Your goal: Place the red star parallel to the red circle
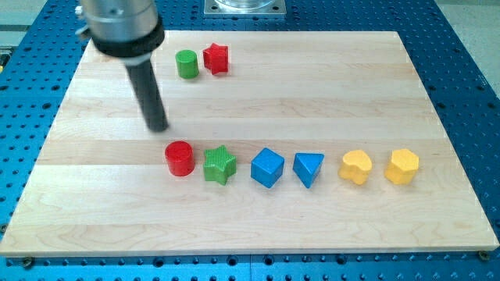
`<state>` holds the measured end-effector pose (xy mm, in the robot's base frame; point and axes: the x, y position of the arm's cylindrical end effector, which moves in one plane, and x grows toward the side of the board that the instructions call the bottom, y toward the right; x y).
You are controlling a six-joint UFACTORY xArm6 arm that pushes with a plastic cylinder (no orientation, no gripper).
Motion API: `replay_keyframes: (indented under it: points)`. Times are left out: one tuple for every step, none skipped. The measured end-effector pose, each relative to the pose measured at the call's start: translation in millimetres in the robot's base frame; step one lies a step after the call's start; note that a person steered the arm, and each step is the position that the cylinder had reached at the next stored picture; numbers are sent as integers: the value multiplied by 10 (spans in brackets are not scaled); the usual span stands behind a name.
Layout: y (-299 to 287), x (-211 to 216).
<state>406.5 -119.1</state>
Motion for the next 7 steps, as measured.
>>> replay_keyframes:
  points:
    - [1139, -564]
    - [1237, -1272]
    - [1038, -1546]
    - [459, -1311]
    - [46, -823]
    - [-17, -186]
    - [353, -210]
